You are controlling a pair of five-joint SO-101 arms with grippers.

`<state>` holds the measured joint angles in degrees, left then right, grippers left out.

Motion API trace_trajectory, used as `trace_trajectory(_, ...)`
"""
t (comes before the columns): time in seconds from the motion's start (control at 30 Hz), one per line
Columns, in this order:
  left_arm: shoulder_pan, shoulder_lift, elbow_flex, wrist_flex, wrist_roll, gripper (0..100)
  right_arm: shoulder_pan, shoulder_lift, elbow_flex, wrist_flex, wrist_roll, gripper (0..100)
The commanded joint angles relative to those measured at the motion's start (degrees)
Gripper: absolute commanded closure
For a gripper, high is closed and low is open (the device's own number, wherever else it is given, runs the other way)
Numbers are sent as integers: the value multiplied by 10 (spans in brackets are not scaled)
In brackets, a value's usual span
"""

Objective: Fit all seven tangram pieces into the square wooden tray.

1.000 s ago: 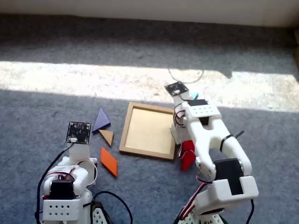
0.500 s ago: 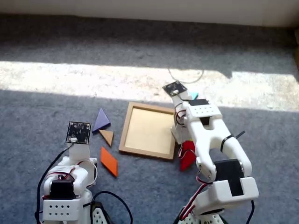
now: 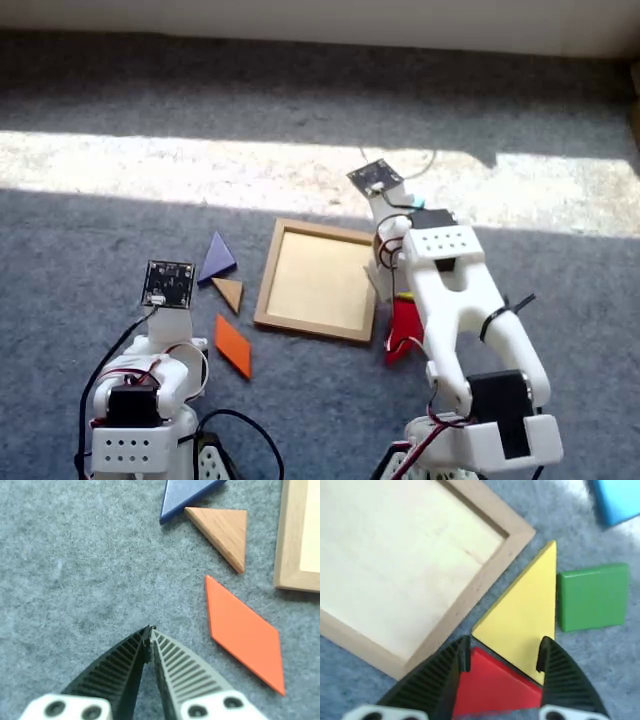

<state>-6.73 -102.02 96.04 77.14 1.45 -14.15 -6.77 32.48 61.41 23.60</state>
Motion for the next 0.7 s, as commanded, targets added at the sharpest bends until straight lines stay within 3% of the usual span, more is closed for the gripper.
trace_trajectory(0.0, -7, -22, 11, 2, -4, 994, 0, -65, -27, 13, 5, 796)
trace_trajectory(0.37, -7, -22, 11, 2, -4, 994, -5, -5, -26, 12, 3, 790)
trace_trajectory(0.67, -7, -22, 11, 2, -4, 994, -3, 125, -96, 13, 2, 680)
